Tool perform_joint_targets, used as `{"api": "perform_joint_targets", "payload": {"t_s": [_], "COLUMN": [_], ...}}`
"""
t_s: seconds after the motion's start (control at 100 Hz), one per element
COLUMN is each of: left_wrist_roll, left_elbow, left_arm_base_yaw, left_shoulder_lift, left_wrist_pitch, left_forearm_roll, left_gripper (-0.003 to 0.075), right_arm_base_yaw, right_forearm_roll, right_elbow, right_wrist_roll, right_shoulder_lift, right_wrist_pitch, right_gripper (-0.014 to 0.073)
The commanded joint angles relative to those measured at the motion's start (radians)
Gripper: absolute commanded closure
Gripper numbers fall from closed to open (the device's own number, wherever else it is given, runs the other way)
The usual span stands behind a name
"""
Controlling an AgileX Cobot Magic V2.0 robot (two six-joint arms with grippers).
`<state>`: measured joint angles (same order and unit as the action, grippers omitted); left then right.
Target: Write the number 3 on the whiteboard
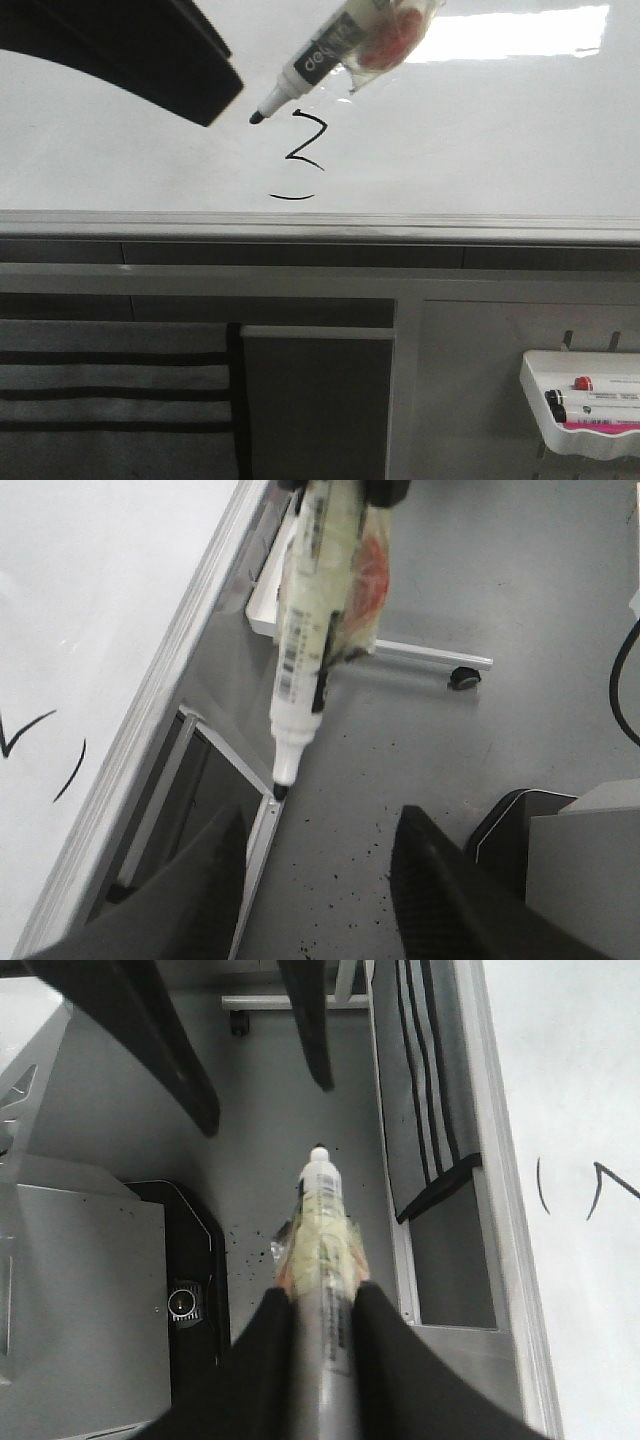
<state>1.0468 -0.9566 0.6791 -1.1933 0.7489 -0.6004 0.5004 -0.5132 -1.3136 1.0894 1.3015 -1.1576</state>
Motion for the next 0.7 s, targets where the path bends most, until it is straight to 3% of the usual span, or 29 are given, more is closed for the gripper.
{"api": "perform_joint_targets", "payload": {"t_s": [0.0,0.46,0.69], "left_wrist_roll": [0.007,0.097,0.099], "left_elbow": [-0.066,-0.150,-0.150], "left_arm_base_yaw": [0.027,0.033,0.033], "left_shoulder_lift": [-0.030,-0.145,-0.145], "left_wrist_pitch": [-0.056,-0.054,-0.050], "left_forearm_roll": [-0.040,-0.104,-0.110], "left_gripper": [0.0405,0.0412,0.0588], "right_arm_base_yaw": [0.001,0.001,0.001], "right_forearm_roll": [-0.040,-0.040,-0.040], "right_elbow": [-0.023,-0.023,-0.023], "right_wrist_roll": [0.016,0.016,0.016], "right_shoulder_lift": [-0.023,-0.023,-0.023], "right_wrist_pitch": [0.035,0.031,0.029], "right_gripper": [0.0534,0.0534,0.0534]}}
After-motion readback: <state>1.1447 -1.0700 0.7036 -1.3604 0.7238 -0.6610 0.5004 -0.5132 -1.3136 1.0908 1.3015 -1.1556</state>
